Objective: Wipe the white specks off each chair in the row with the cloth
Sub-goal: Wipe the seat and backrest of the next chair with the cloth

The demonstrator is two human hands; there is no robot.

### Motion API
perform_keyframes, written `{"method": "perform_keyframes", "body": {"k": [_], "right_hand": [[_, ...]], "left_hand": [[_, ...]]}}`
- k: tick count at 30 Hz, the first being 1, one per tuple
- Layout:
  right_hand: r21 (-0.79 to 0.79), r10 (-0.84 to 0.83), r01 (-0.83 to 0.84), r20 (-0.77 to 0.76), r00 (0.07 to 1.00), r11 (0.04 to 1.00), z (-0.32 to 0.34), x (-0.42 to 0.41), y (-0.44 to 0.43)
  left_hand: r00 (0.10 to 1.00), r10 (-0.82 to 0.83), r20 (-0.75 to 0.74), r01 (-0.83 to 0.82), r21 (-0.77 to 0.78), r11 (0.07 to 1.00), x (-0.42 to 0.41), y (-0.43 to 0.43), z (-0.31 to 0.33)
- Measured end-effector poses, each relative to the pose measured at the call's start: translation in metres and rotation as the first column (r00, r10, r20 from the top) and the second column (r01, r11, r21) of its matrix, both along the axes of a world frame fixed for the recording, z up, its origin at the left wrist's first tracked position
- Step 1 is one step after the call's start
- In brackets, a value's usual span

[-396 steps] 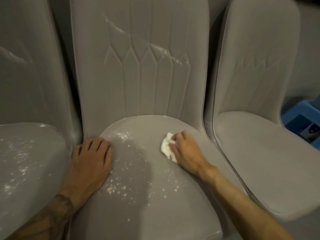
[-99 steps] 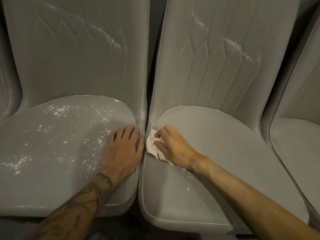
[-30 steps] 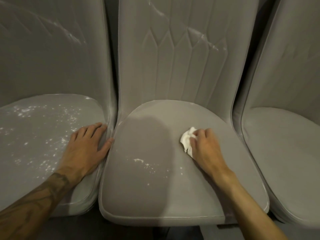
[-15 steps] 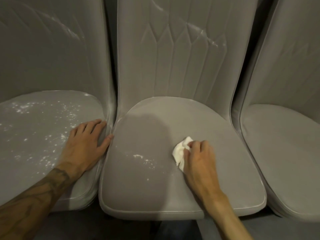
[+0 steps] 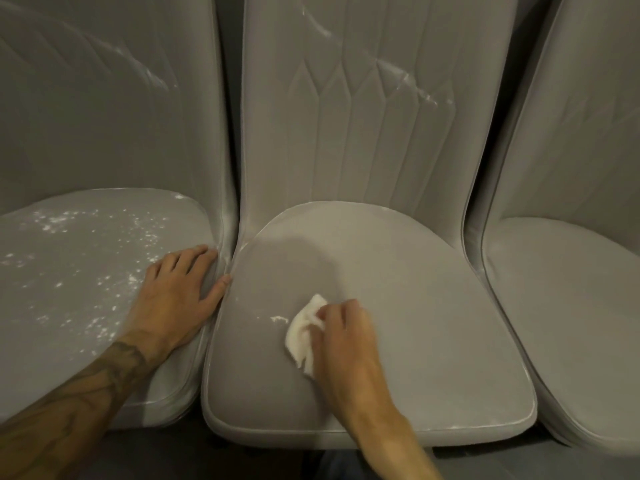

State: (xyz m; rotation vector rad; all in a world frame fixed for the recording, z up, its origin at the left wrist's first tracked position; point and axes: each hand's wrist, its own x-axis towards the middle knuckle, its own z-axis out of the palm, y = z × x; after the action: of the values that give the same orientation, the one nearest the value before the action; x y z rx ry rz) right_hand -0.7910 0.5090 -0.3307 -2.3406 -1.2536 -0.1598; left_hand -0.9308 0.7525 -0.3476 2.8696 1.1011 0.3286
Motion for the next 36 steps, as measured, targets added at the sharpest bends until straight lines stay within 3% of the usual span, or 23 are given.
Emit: {"method": "perform_keyframes", "body": {"k": [2,8,11,13,19,24,30,34,36], "right_hand": [[-0.025,0.089,-0.089,0.011,0.996,0.996,0.0,0.0,0.001],[0.023,-0.019,0.019,-0.008,1.0,1.0,0.002,0.017,-0.038],[0.021,0.114,-0.112,-0.121,0.986,0.994,0.0,0.003,-0.027],[0.038,0.203,-0.201,-0.077,0.976,0.979,-0.004,0.012,-0.016],[0.028,0.014,-0.014,-0.017,1.0,1.0,-0.004,0.043,0.019],[-0.016,0.284,-0.285,-0.033,0.958,0.958,-0.003,0.012,0.006],[-0.025,0.13,-0.128,0.079,0.988,0.991,-0.004,0.043,0.052],[-0.037,0.362,-0.361,0.047,0.931,0.932,-0.001,0.007,0.034],[-0.044,0.396,-0.394,0.057,0.916,0.918,-0.001,0.008,0.029]], "left_hand": [[1.0,0.001,-0.002,-0.001,0.0,1.0,0.0,0.0,0.0],[1.0,-0.003,-0.004,0.003,0.003,1.0,0.001,0.001,0.0],[1.0,-0.009,0.004,0.009,0.01,1.0,0.0,0.001,-0.001],[1.0,-0.003,0.01,0.003,0.005,1.0,0.0,0.001,0.0],[1.0,-0.004,0.016,0.004,0.002,1.0,0.0,-0.001,-0.001],[1.0,-0.003,0.014,0.003,-0.002,1.0,0.0,-0.001,0.0],[1.0,0.002,0.01,-0.002,-0.003,1.0,0.0,0.0,-0.001],[1.0,-0.001,0.004,0.001,0.006,1.0,0.0,0.001,-0.002],[1.0,0.002,0.005,-0.002,0.017,1.0,0.0,0.001,-0.003]]}}
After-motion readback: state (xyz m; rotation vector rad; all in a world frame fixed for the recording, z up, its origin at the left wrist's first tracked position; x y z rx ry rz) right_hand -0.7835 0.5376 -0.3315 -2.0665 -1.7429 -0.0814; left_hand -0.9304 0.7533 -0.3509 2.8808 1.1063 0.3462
